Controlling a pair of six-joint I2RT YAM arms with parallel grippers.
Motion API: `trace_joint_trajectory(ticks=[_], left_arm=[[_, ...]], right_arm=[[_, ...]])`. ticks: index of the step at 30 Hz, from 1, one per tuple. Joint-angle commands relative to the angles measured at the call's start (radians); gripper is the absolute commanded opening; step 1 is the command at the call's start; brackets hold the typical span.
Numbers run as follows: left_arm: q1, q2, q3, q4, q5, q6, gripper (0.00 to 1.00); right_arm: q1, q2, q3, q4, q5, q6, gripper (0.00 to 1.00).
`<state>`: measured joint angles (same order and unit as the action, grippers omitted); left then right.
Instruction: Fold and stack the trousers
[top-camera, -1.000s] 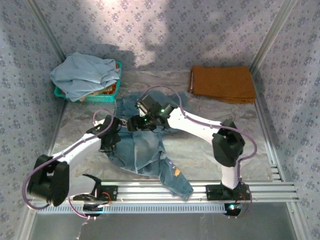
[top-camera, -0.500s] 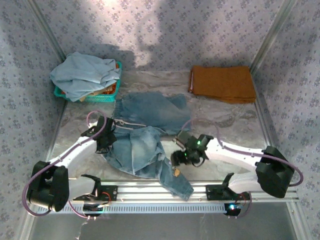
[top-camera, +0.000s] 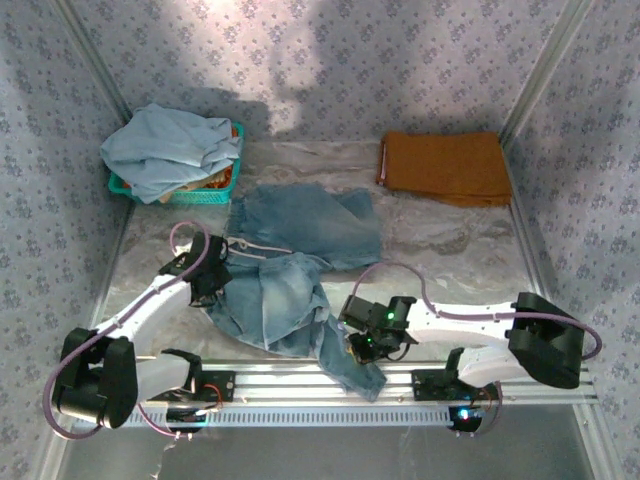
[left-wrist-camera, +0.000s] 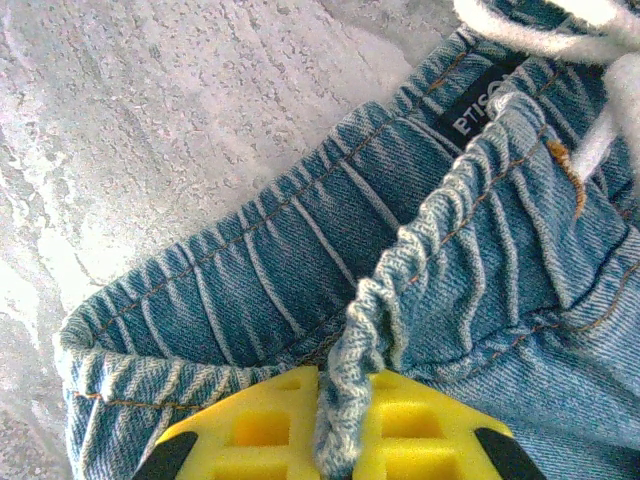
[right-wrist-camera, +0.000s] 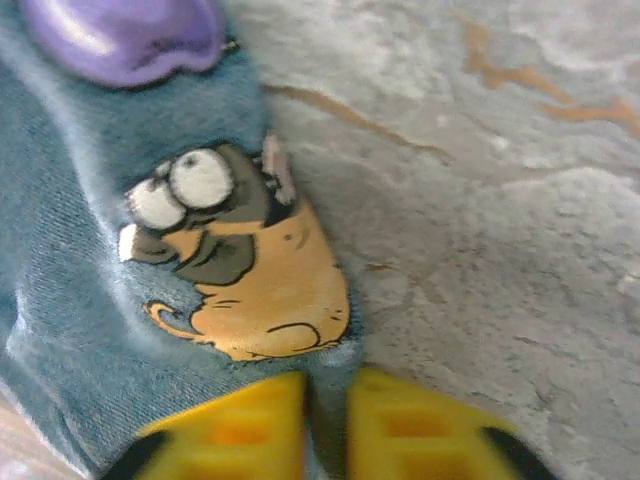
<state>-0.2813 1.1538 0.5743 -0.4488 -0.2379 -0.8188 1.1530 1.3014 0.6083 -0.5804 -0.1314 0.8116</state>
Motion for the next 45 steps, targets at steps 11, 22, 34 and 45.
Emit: trace_joint_trajectory(ticks=[11,22,34,45], left_arm=[[0.134,-0.159,0.078,-0.109,-0.022,0.025,0.0],[0.222,-0.221,0.137,-0.22,-0.024,0.015,0.0],[0.312,-0.394,0.076,-0.399,-0.149,-0.057,0.0],[0.441,-0.35,0.076,-0.345,-0.136,-0.036,0.0]], right_arm=[[-0.62,-0.251,0.302,-0.417,0.336,-0.16,0.0],[-1.024,-0.251,0.556,-0.5,0.231,-0.345,0.0],[-1.334,-0.243,0.358,-0.415,0.312,-0.286,0.1],[-1.423,-0.244,0.333,-0.331,0.294,-0.263,0.62]])
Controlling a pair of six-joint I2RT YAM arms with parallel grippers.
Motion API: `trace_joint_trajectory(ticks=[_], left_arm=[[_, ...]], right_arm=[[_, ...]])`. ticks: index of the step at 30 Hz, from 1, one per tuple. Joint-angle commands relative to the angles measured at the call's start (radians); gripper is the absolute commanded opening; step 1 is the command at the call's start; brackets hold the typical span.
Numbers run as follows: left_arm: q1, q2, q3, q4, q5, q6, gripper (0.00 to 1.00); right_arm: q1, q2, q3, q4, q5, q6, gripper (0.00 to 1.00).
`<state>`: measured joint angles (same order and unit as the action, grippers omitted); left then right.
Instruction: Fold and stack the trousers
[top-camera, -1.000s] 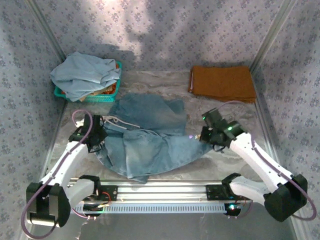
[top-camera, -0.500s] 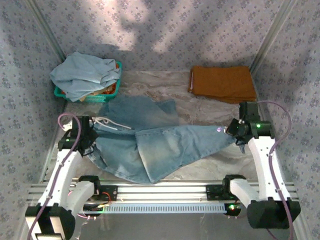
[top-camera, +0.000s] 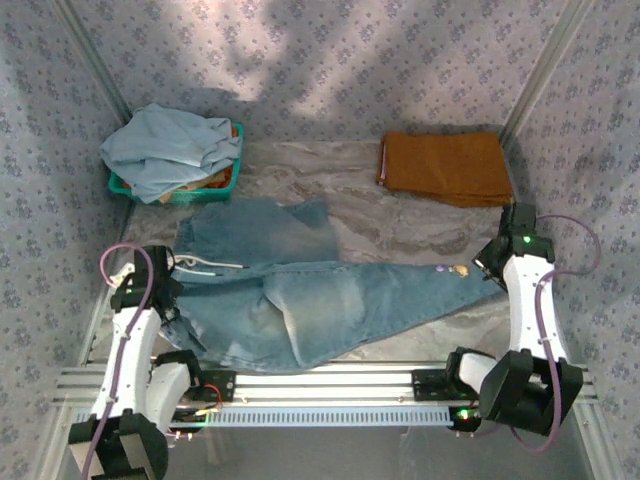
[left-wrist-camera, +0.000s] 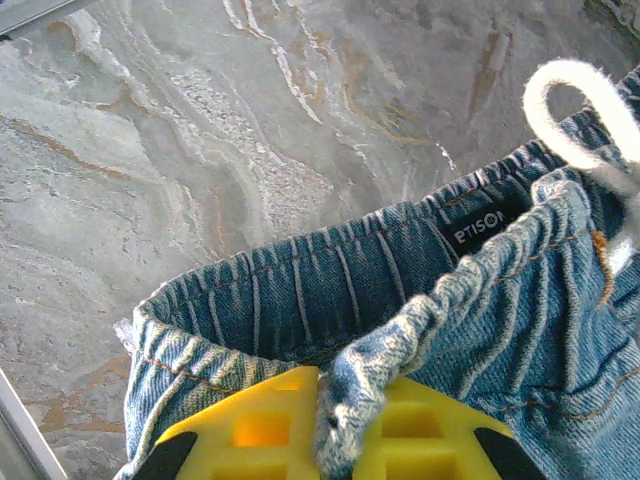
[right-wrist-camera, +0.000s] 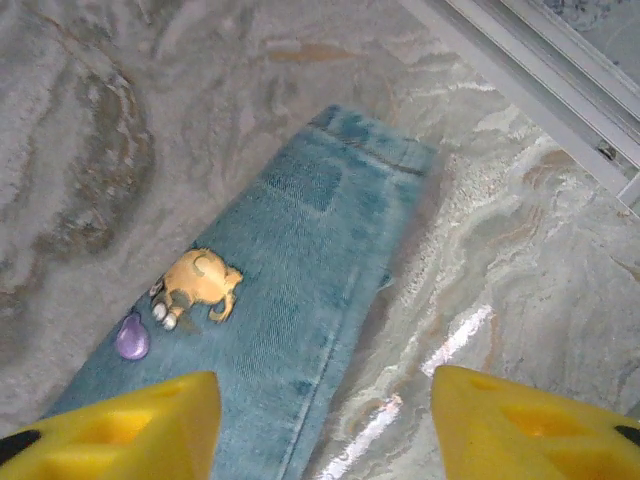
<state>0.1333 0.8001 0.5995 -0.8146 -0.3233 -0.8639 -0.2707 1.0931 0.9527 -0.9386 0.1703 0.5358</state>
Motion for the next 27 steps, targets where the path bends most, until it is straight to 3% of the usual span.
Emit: trace_joint_trajectory(ticks=[1,4,8,15,18,21,25,27], left_arm=[[0.036,0.015,0.061,0.031,-0.051,0.021,0.0],[0.065,0.077,0.104,0.046,-0.067,0.039,0.0],[0.094,0.114,0.126,0.066,-0.033,0.008,0.0],[0.094,0.05,0.094,0.08,0.047,0.005,0.0],[0.094,0.013,0.064,0.092,0.053,0.012,0.0],[0.094,0.01,0.046,0.093,0.062,0.018,0.0],[0.094,0.011,0.022,0.109,0.069,0.019,0.0],[0.094,0.008,0.021,0.113,0.071,0.022,0.0]], right_arm=[[0.002,-0.037,-0.013,0.031,-0.038,0.01,0.62],[0.009,-0.031,-0.046,0.064,-0.156,0.02,0.63],[0.031,-0.018,-0.144,0.144,-0.296,0.063,0.72],[-0.054,-0.034,-0.313,0.162,-0.282,0.085,0.8],[-0.095,-0.012,-0.369,0.209,-0.317,0.125,0.78],[-0.108,0.062,-0.386,0.272,-0.358,0.105,0.66],[-0.116,0.129,-0.349,0.325,-0.378,0.102,0.29],[-0.116,0.129,-0.327,0.327,-0.382,0.06,0.24]])
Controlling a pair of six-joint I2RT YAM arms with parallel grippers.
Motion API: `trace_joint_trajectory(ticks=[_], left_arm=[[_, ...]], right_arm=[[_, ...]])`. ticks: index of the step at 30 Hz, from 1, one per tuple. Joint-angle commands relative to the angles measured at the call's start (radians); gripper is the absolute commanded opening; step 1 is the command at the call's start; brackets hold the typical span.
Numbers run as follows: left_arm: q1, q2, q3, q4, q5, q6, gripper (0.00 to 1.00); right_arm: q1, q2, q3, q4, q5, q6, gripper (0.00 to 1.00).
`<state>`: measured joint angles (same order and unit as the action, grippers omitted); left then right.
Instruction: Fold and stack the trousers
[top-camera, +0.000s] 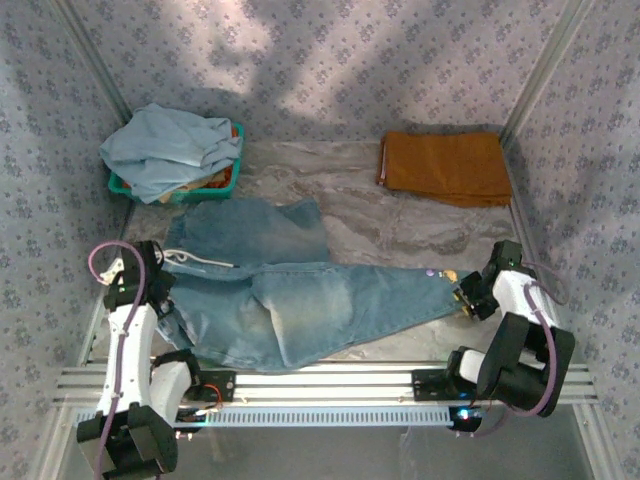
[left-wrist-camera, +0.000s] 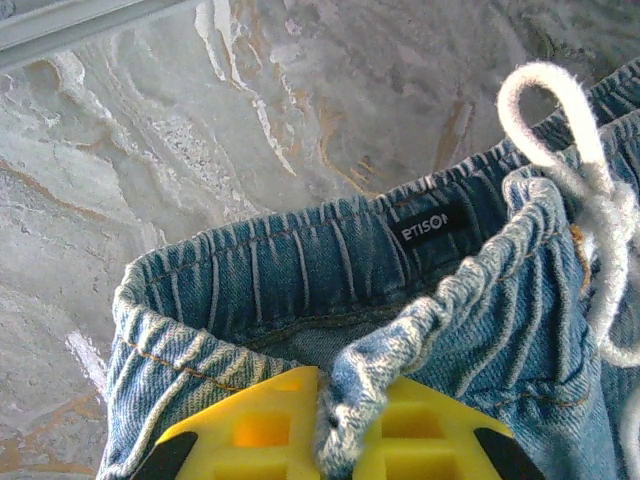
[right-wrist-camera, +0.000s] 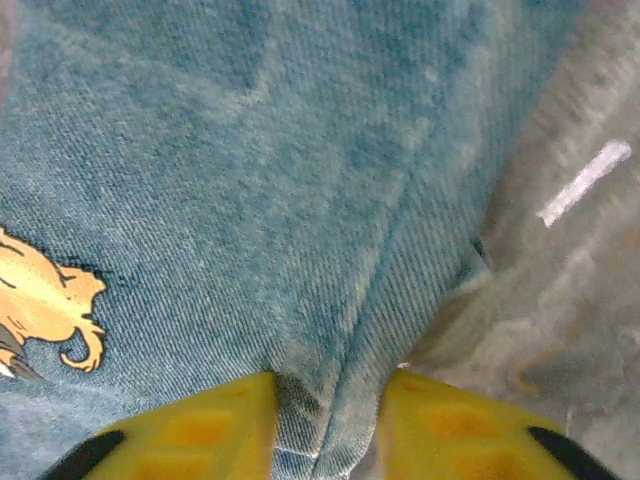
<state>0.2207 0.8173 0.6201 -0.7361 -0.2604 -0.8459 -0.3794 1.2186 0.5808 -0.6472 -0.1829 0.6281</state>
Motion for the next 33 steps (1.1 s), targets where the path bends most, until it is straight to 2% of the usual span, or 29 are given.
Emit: trace_joint_trajectory(ticks=[1,4,12,15,18,21,24,26,29,33], left_arm=[[0.007,-0.009,-0.001,0.039,0.01,0.006,0.0],[0.007,-0.007,0.003,0.043,0.011,0.008,0.0],[0.008,-0.014,0.047,0.027,0.028,0.016,0.0],[0.007,0.006,0.09,0.035,0.047,0.018,0.0],[0.007,0.062,0.16,0.039,0.055,0.021,0.0],[0.007,0.136,0.251,0.045,0.064,0.022,0.0],[0.007,0.178,0.331,0.024,0.062,0.005,0.0],[0.008,0.17,0.363,0.001,0.055,0.0,0.0],[0.008,0.109,0.363,-0.027,0.041,-0.001,0.0],[0.008,0.022,0.293,-0.062,0.062,-0.015,0.0]], right_arm=[[-0.007,0.005,0.055,0.035,-0.027,-0.039,0.19],[-0.01,0.001,0.074,0.039,-0.041,-0.044,0.0],[0.032,-0.123,0.162,-0.011,-0.107,-0.02,0.0],[0.07,-0.076,0.263,-0.005,-0.108,-0.007,0.0],[0.13,0.064,0.45,-0.007,-0.095,-0.009,0.0],[0.172,0.222,0.751,-0.052,-0.108,-0.008,0.0],[0.208,0.278,1.015,-0.128,-0.071,-0.014,0.0],[0.201,0.259,1.118,-0.177,-0.061,-0.015,0.0],[0.154,0.145,1.096,-0.219,-0.021,-0.007,0.0],[0.096,-0.065,0.744,-0.219,0.048,0.047,0.0]])
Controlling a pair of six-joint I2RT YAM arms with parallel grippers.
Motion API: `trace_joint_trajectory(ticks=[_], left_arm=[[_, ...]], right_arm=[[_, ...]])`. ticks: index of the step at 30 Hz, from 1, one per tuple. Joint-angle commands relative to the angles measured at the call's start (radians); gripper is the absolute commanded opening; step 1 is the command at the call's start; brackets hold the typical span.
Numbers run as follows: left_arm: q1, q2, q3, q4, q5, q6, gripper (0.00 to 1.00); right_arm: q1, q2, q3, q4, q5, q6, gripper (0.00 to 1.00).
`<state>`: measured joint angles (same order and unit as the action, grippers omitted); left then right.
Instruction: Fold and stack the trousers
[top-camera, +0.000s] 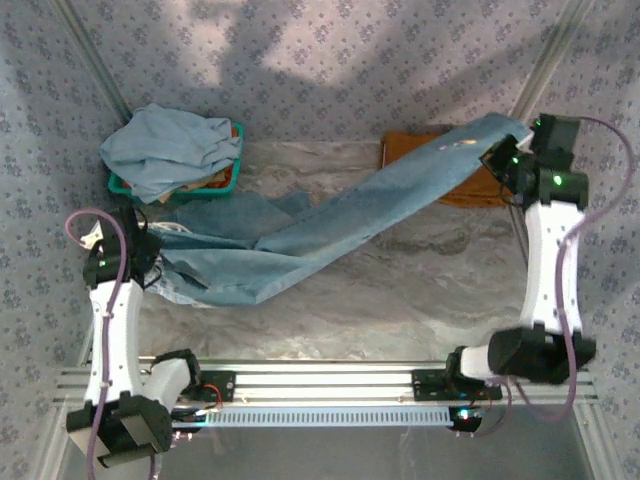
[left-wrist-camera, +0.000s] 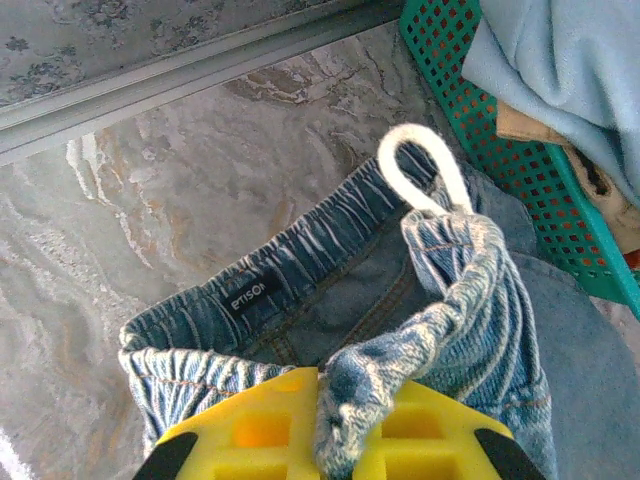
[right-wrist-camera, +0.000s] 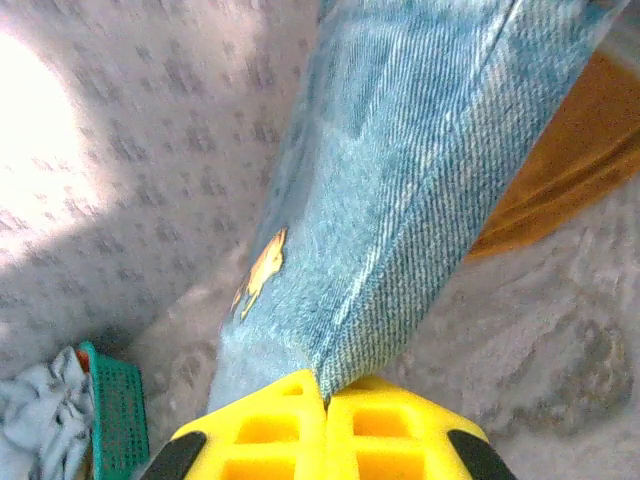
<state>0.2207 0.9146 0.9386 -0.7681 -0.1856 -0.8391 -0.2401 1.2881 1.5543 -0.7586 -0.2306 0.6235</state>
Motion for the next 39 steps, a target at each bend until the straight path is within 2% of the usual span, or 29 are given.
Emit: trace_joint_trajectory(ticks=[1,3,7,8,9,10,12,13,14,17,18,19,20,23,26,29,32,34,39], left_arm=[[0.008,-0.103,-0.052,-0.039,-0.008,-0.024,0.0],[0.01,-0.155,-0.104,-0.067,-0.009,-0.034,0.0],[0.009,-0.231,-0.179,-0.117,-0.028,-0.039,0.0],[0.01,-0.24,-0.193,-0.12,-0.017,-0.035,0.0],[0.009,-0.244,-0.199,-0.132,-0.014,-0.038,0.0],[0.009,-0.245,-0.207,-0.146,-0.012,-0.043,0.08],[0.01,-0.252,-0.214,-0.16,-0.006,-0.045,0.21],[0.009,-0.257,-0.214,-0.16,-0.007,-0.043,0.3],[0.009,-0.263,-0.206,-0.163,-0.015,-0.041,0.47],[0.01,-0.257,-0.162,-0.173,-0.018,-0.03,0.78],[0.009,-0.25,-0.145,-0.173,-0.005,-0.021,0.84],[0.01,-0.245,-0.134,-0.17,0.004,-0.015,0.88],[0.01,-0.236,-0.117,-0.175,0.014,-0.013,0.92],[0.007,-0.216,-0.105,-0.134,0.108,0.005,0.91],[-0.041,-0.178,-0.142,-0.056,0.176,-0.002,0.87],[-0.154,-0.103,-0.164,0.015,0.151,0.006,0.87],[-0.28,0.025,-0.128,0.081,0.102,0.026,0.87],[-0.388,0.146,-0.045,0.081,0.009,0.046,0.87],[-0.66,0.545,0.296,0.038,-0.178,0.124,0.88]], right_arm=[[-0.075,-0.179,-0.341,-0.104,0.102,0.06,0.0],[-0.156,-0.242,-0.569,-0.068,0.075,0.055,0.0],[-0.287,-0.314,-0.795,-0.089,0.076,0.013,0.0],[-0.316,-0.347,-0.828,-0.08,0.078,0.013,0.11],[-0.327,-0.375,-0.842,-0.08,0.101,0.013,0.37],[-0.323,-0.398,-0.844,-0.089,0.117,0.014,0.47],[-0.306,-0.434,-0.835,-0.083,0.102,0.013,0.57],[-0.29,-0.434,-0.82,-0.087,0.1,0.013,0.59],[-0.262,-0.429,-0.803,-0.082,0.092,0.013,0.59],[-0.087,-0.377,-0.787,0.009,0.054,0.025,0.59],[0.022,-0.32,-0.774,0.039,0.082,0.028,0.59],[0.088,-0.276,-0.767,0.057,0.103,0.029,0.58],[0.179,-0.199,-0.767,0.096,0.127,0.029,0.53],[0.308,-0.013,-0.807,0.209,0.095,0.025,0.32],[0.398,0.039,-0.888,0.28,0.108,0.048,0.3],[0.422,0.015,-0.971,0.277,0.104,0.063,0.3],[0.425,-0.056,-1.016,0.214,0.088,0.058,0.3],[0.439,-0.107,-1.007,0.175,0.082,0.062,0.31],[0.447,-0.138,-0.852,0.108,0.107,0.032,0.37]])
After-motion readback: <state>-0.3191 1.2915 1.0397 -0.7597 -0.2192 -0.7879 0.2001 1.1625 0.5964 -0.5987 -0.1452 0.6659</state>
